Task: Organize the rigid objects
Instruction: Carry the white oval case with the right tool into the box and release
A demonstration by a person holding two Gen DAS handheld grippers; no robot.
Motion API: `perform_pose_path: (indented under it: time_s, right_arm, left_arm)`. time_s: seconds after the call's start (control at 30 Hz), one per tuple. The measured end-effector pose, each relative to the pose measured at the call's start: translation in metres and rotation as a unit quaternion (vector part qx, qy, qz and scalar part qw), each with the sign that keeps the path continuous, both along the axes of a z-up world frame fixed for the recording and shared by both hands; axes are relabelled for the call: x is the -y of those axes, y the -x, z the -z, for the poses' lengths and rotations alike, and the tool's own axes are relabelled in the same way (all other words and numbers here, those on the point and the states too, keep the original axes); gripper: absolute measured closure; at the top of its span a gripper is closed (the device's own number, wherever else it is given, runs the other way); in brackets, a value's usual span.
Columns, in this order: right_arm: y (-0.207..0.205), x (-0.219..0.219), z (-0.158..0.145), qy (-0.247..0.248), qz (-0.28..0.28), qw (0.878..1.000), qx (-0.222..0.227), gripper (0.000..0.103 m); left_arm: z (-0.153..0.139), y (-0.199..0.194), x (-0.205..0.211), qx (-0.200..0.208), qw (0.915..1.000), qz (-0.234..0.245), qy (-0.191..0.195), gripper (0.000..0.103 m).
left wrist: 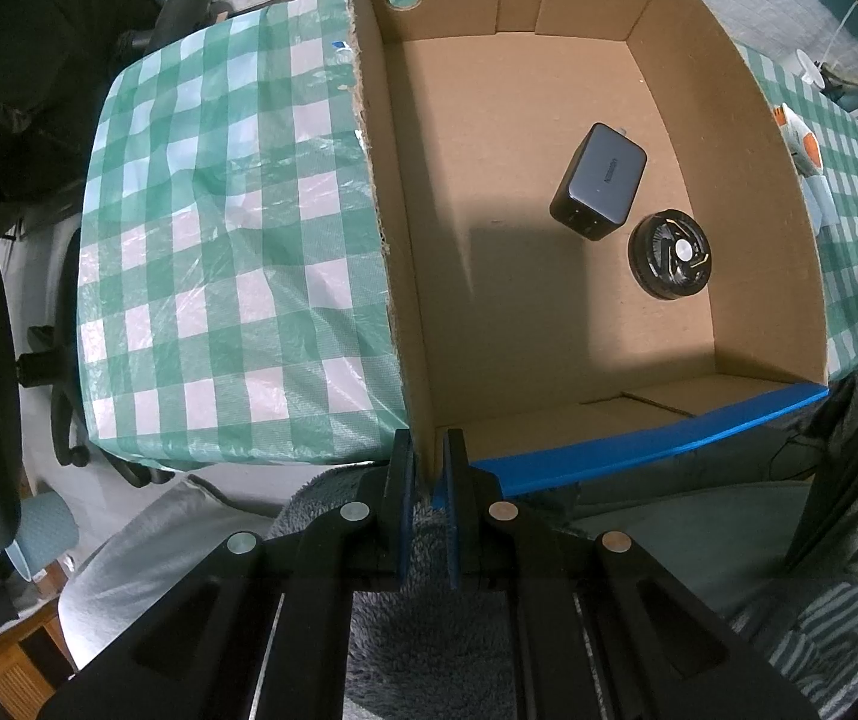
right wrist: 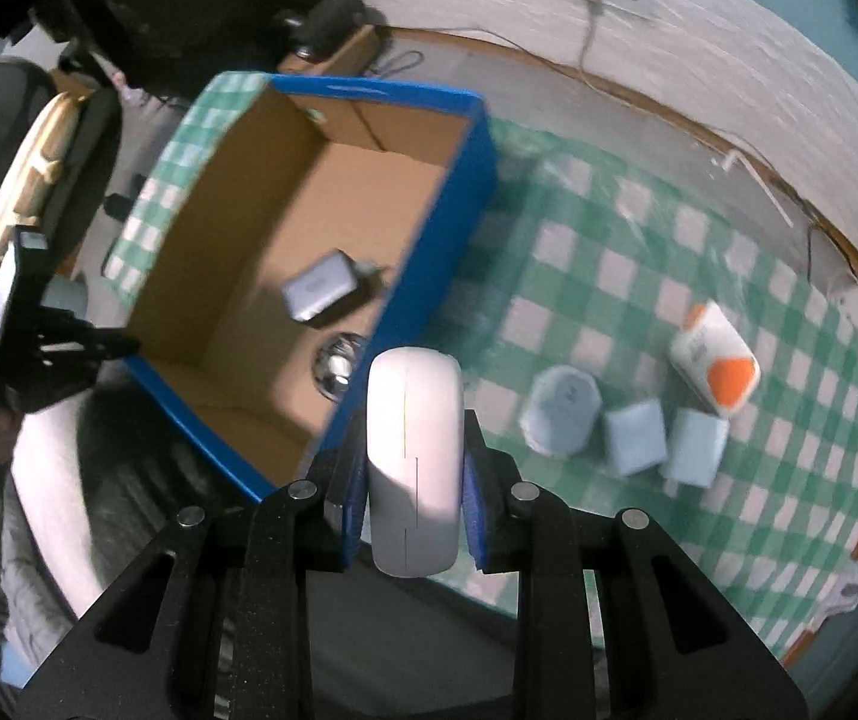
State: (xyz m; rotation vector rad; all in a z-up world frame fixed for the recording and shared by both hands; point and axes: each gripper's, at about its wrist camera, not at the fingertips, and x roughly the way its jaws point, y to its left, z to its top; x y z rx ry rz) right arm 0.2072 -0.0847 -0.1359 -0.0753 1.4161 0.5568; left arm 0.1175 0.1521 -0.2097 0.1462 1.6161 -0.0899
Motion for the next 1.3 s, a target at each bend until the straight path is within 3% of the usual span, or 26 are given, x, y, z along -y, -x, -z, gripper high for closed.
perform_pose_path:
  time_s: [0.23,0.57,0.9,1.3]
  right_arm:
    - [-0.007,-0.043,0.008,-0.012,-0.016,1.0,-0.007,0.078]
    - [-0.015,-0.084,0.044,-0.016,-0.021,0.999,-0.039,0.078]
    - [-0.013,-0.083,0.066,0.003,-0.013,0.999,-0.049,0.078]
    - [-0.011,-0.072,0.068,0.015,-0.003,0.999,-0.041,0.076]
  left_arm:
    - [-0.001,0.0,0.001,0.0,1.0,0.0,0.0,0.096]
    - [-0.001,0.0,-0.001,0.002,1.0,0.0,0.005,0.096]
    - [-0.001,-0.001,-0.001,0.002,1.0,0.003,0.005,0.096]
    - [0.0,0.0,-0.001,0.004,1.0,0.0,0.008,0.096]
